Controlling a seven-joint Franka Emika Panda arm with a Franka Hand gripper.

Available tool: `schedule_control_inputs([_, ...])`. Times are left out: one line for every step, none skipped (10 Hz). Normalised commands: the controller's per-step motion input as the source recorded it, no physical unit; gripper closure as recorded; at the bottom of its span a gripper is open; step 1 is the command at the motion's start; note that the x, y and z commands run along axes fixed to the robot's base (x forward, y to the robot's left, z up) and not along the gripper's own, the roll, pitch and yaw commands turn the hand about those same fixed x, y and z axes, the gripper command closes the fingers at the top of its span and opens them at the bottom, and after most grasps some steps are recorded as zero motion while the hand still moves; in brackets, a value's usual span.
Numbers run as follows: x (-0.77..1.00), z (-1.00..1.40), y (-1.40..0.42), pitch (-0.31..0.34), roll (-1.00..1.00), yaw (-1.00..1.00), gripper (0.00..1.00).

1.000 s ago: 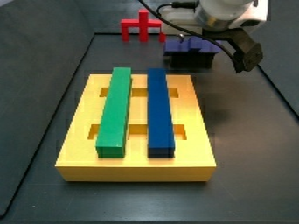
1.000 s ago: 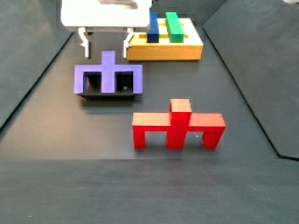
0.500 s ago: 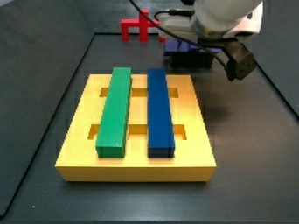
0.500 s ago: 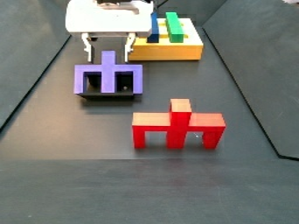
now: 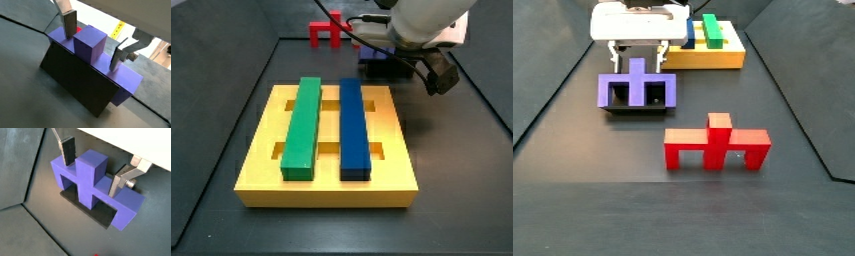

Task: Pick up the purple object. Move up. Place the purple object on the fixture. Regrasp the purple object. Move to above the board. Insert the purple object.
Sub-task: Regrasp the purple object.

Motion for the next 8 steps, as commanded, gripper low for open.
schedule_control_inputs([0.0, 0.0, 0.0, 0.0, 0.01, 0.0, 0.0])
schedule_control_inputs([0.0, 0.0, 0.01, 0.0, 0.04, 0.0, 0.0])
schedule_control_inputs([0.0, 0.0, 0.0, 0.0, 0.0, 0.0, 1.0])
schedule_control_inputs([0.0, 0.0, 0.0, 0.0, 0.0, 0.0, 1.0])
schedule_control_inputs([0.0, 0.0, 0.0, 0.0, 0.0, 0.0, 1.0])
schedule_control_inputs([0.0, 0.0, 0.0, 0.0, 0.0, 0.0, 1.0])
schedule_control_inputs([0.0, 0.0, 0.0, 0.0, 0.0, 0.0, 1.0])
schedule_control_inputs([0.0, 0.0, 0.0, 0.0, 0.0, 0.0, 1.0])
